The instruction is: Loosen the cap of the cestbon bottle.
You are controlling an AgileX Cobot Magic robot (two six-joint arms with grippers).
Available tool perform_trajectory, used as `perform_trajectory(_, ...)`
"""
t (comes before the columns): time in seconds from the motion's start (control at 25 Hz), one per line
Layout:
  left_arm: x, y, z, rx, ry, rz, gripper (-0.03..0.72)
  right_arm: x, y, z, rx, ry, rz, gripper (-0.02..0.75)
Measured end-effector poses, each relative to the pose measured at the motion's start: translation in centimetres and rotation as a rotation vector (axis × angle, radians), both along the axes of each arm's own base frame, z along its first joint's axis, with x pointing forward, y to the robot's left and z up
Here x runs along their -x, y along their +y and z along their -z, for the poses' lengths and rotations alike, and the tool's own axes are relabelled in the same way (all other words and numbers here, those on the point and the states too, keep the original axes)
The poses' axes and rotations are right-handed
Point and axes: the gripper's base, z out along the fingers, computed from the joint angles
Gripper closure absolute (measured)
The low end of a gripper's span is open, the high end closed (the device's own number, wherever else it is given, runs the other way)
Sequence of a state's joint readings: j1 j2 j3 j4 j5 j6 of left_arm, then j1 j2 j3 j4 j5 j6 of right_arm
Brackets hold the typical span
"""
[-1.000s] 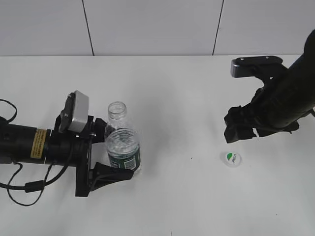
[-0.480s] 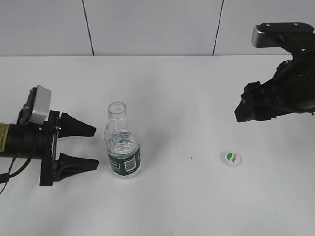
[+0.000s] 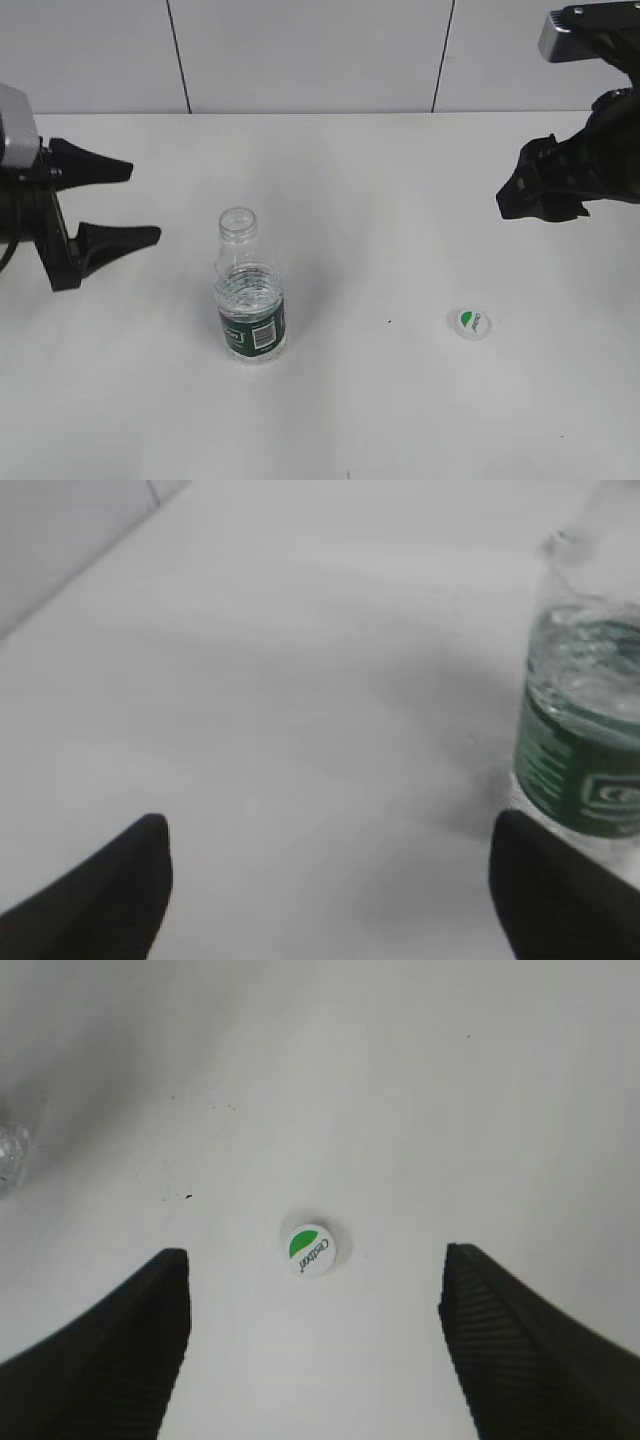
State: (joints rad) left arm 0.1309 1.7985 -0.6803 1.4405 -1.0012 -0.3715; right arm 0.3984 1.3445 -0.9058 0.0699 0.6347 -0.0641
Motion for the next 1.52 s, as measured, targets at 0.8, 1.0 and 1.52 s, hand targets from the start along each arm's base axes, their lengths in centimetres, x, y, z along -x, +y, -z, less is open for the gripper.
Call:
perform_trajectory(0.8, -1.3, 5.7, -6.4, -0.063, 0.041, -0.875, 0.110, -1.5, 0.2, -3.3, 0.003, -0.166, -0.019, 0.148)
perform_trajectory(1.0, -0.5, 7.6, -5.8, -0.129, 0.250, -1.132, 0.177, -1.6, 0.2, -3.4, 0.018, -0.173, -0.025, 0.148)
perform_trajectory(1.52, -2.6, 6.5, -12.9, -0.289, 0.498, -1.175, 0.193, -2.1, -0.4, -5.9, 0.088, -0.196, -0.004, 0.148)
